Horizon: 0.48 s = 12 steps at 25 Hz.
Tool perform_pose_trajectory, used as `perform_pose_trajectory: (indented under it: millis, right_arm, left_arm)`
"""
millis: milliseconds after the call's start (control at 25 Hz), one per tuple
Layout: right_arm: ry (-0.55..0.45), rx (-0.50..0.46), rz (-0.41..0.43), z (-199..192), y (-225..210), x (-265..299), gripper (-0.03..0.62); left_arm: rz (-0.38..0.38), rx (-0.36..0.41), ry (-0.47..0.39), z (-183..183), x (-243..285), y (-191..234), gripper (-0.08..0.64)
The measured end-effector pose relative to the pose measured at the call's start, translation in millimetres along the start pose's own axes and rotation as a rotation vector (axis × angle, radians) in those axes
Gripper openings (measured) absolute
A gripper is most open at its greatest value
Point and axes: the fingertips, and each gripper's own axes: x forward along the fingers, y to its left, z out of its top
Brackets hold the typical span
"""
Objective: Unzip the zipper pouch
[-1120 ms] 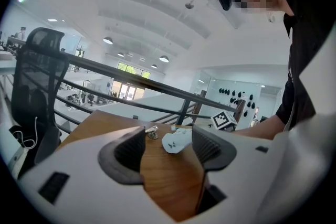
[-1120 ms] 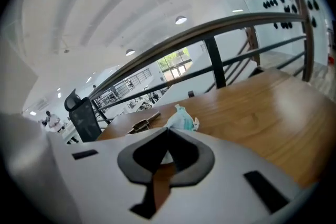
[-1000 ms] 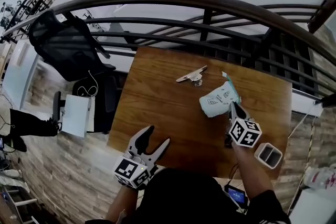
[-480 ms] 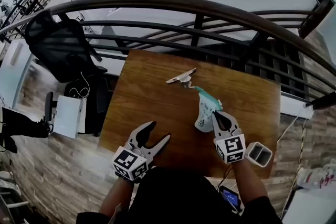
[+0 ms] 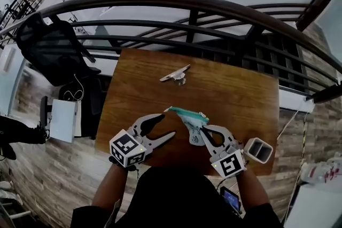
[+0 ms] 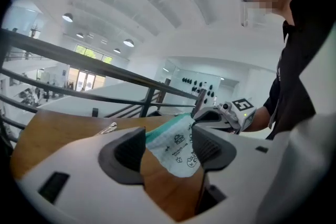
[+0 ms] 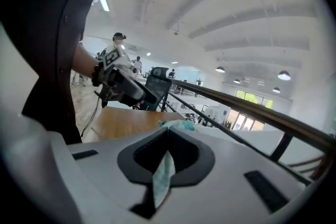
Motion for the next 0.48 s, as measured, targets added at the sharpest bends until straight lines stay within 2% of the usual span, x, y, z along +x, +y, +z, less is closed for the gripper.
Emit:
perform_pose_trajectory:
  millis: [160,280,480]
  right_arm:
    - [-0.003,-0.097,0.037,15.1,13.7,-10.4,0.000]
    - [0.008,-0.181,0.080,21.7,25.1,-16.7,0.000]
    - [0.015,-0.235,0.093,29.3,33.6,-30.0,0.000]
  left_arm:
    - [-0.069,0.060,0.035,8.7,9.7,1.3,0.284]
    - [-0.172,0.118,0.085,8.5,16.3,-9.0,0.284]
    - [-0.400,0.048,0.156,-1.1,32.6,-36.9,0.285]
